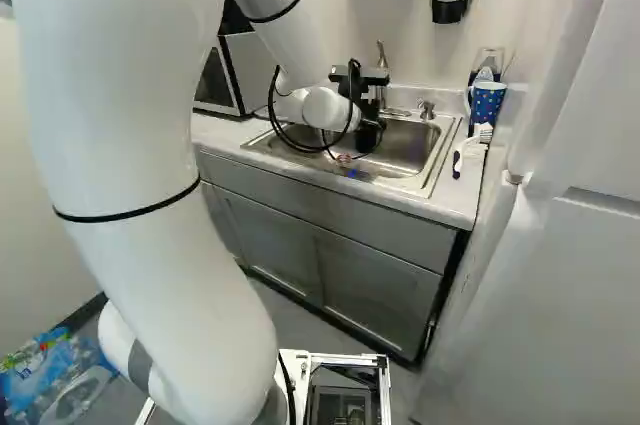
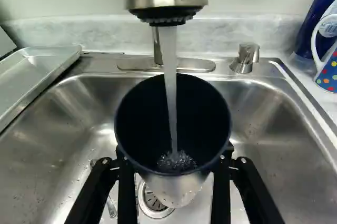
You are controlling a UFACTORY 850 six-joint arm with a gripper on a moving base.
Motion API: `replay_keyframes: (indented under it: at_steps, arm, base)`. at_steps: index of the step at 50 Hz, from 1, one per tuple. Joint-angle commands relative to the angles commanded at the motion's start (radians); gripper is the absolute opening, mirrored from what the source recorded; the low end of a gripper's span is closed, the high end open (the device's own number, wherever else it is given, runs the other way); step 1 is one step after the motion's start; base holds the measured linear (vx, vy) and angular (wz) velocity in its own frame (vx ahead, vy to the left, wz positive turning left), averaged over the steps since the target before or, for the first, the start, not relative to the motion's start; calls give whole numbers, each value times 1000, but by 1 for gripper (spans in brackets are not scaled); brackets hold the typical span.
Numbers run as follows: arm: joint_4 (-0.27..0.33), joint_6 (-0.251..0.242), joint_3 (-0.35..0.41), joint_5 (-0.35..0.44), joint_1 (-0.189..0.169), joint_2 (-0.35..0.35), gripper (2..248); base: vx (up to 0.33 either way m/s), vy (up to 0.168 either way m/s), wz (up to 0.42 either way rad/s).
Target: Rinse the cup and place it in the tray
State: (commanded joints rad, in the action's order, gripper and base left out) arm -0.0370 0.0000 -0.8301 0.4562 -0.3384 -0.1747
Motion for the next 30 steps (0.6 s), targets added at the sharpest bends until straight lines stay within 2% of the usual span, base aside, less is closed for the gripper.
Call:
replay_keyframes:
  at_steps: [30]
  arm:
    - [0, 0, 0, 0, 0, 0, 125]
  base:
    - [0, 0, 0]
